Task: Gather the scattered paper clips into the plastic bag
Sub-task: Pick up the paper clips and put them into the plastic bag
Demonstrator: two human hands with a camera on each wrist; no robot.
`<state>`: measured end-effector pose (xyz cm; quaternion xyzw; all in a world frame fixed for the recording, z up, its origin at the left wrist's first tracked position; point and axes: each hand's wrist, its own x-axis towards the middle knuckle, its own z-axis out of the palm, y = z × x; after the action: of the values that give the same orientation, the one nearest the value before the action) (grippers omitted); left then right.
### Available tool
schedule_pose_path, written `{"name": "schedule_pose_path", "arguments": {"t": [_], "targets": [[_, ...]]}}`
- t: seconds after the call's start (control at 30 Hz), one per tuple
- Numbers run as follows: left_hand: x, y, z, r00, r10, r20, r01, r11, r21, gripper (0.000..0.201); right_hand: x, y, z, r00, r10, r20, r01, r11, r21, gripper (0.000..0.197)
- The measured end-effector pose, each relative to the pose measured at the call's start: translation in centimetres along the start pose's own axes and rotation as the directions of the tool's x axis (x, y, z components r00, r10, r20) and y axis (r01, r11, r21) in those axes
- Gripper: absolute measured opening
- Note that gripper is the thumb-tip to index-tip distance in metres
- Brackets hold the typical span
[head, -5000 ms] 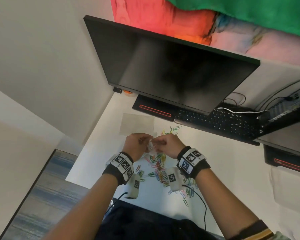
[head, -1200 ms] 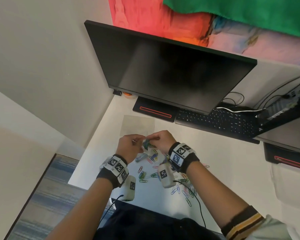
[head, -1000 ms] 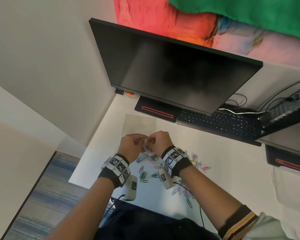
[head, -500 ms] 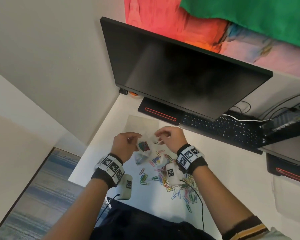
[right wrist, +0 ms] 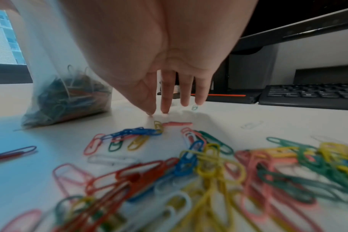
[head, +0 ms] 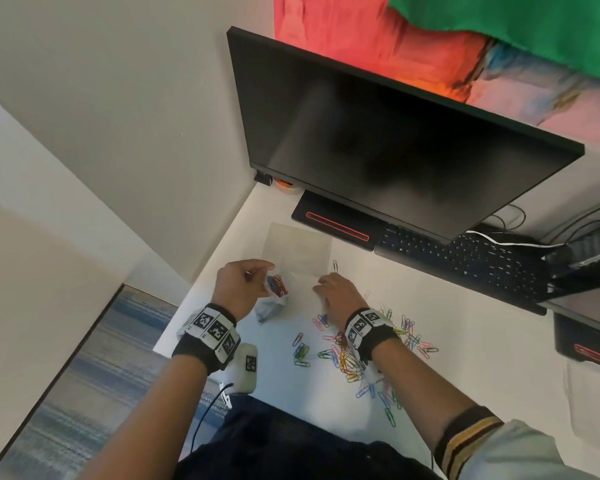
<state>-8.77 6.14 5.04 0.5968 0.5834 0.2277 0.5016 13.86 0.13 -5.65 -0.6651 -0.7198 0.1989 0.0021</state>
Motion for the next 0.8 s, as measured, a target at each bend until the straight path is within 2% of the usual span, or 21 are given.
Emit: {"name": "schedule_pose_path", "arguments": {"t": [0.07, 0.13, 0.2, 0.23, 0.33, 0.4, 0.47, 0.53, 0.63, 0.73, 0.8], "targets": [[-0.1, -0.2, 0.1, 1.000, 0.008, -0.003, -0.008, 1.000, 0.014, 0.021, -0.7, 0.1, 0.3, 1.000, 0.018, -0.020, -0.016, 0.996, 0.084, 0.046], [-0.2, -0.3, 0.3, 1.000, 0.010, 0.004, -0.010, 1.000, 0.006, 0.021, -1.1, 0.3, -0.2, 0.991, 0.070, -0.114, -0.047, 0.981, 0.190, 0.041], [-0.3, -0.2, 0.6, 1.000, 0.010, 0.012, -0.010, 1.000, -0.003, 0.020, -0.1, 1.1, -1.4, 0.969, 0.154, -0.195, -0.118, 0.975, 0.187, 0.042], [-0.4, -0.2, 0.6, 1.000, 0.014, 0.015, -0.014, 1.000, -0.001, 0.020, 0.7, 1.6, -1.9, 0.968, 0.181, -0.174, -0.154, 0.976, 0.154, 0.043], [-0.7, -0.3, 0.7, 1.000, 0.015, 0.020, -0.015, 1.000, 0.004, 0.019, 2.0, 2.4, -2.3, 0.978, 0.204, 0.046, -0.207, 0.976, 0.072, 0.056], [-0.7, -0.3, 0.6, 1.000, 0.011, 0.021, -0.011, 1.000, -0.001, 0.018, 1.4, 2.0, -1.8, 0.980, 0.178, 0.086, -0.183, 0.982, 0.043, 0.070], [-0.6, -0.3, 0.7, 1.000, 0.008, 0.017, -0.008, 1.000, -0.001, 0.019, -0.3, 1.4, -1.1, 0.986, 0.131, 0.106, -0.124, 0.990, -0.068, 0.080], [-0.6, -0.4, 0.8, 1.000, 0.010, 0.009, -0.010, 1.000, -0.010, 0.019, -1.9, 1.0, 0.3, 0.988, 0.087, 0.126, -0.067, 0.985, -0.156, 0.076], [-1.0, -0.6, 1.0, 1.000, 0.009, 0.002, -0.009, 1.000, -0.023, 0.018, -3.8, -0.1, 2.3, 0.990, 0.035, 0.139, -0.013, 0.988, -0.155, 0.056], [-1.1, -0.7, 1.1, 1.000, 0.026, -0.003, -0.026, 1.000, -0.007, 0.018, -5.4, -2.0, 3.1, 0.979, -0.002, 0.205, 0.007, 1.000, -0.027, 0.060], [-1.0, -0.7, 1.2, 0.999, 0.034, 0.003, -0.034, 0.999, -0.001, 0.017, -6.3, -3.7, 3.2, 0.971, -0.059, 0.233, 0.069, 0.997, -0.036, 0.067]]}}
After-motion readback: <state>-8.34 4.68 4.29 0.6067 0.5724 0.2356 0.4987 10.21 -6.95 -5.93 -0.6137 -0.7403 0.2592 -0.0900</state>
